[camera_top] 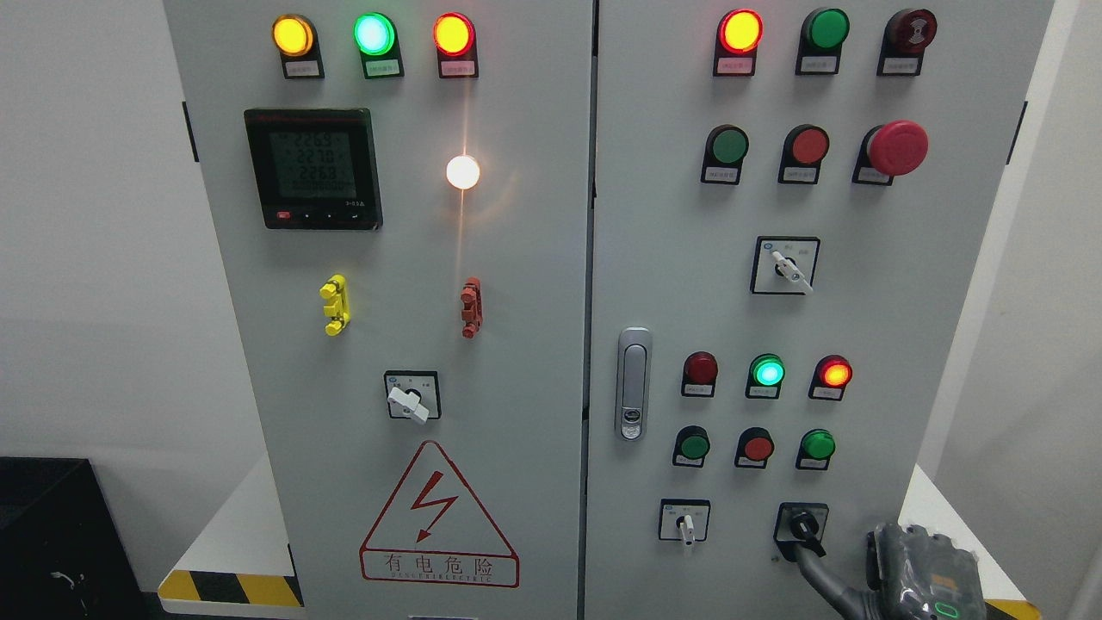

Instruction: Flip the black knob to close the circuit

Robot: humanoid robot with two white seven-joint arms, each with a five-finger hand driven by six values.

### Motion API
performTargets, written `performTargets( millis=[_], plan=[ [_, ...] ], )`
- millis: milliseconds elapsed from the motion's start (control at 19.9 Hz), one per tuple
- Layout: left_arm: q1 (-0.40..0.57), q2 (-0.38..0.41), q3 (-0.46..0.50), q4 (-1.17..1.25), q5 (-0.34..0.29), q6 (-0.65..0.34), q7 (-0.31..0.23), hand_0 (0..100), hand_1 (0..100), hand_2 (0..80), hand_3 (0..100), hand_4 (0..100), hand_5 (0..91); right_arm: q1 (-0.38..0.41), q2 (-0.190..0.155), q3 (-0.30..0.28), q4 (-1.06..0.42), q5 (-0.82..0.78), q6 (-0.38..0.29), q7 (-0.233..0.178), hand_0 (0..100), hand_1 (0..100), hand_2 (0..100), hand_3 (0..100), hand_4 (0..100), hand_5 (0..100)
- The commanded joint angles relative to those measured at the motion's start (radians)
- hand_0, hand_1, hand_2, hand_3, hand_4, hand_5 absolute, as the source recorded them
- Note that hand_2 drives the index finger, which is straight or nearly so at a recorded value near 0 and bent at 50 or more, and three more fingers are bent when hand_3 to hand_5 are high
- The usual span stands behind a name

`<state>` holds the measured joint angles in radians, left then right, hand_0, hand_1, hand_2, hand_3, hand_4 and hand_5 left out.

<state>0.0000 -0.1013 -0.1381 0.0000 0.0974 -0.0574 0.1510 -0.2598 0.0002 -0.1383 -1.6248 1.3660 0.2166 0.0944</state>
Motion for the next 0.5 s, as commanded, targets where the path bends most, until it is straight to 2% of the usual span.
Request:
performTargets(
  millis=[0,451],
  plan=[
    [0.023,0.000,0.000,-0.031,-0.001,0.001,-0.001,12,56,0.0,0,0,0.0,-0.001,-0.006,-0.006,-0.003,-0.001,0.001,-0.002,0,0,94,100,95,100],
    [0.023,0.000,0.000,-0.031,0.001,0.001,-0.001,12,56,0.0,0,0,0.0,-0.001,-0.012,-0.006,-0.004,-0.004,0.000,-0.002,0,0,94,100,95,100]
  ],
)
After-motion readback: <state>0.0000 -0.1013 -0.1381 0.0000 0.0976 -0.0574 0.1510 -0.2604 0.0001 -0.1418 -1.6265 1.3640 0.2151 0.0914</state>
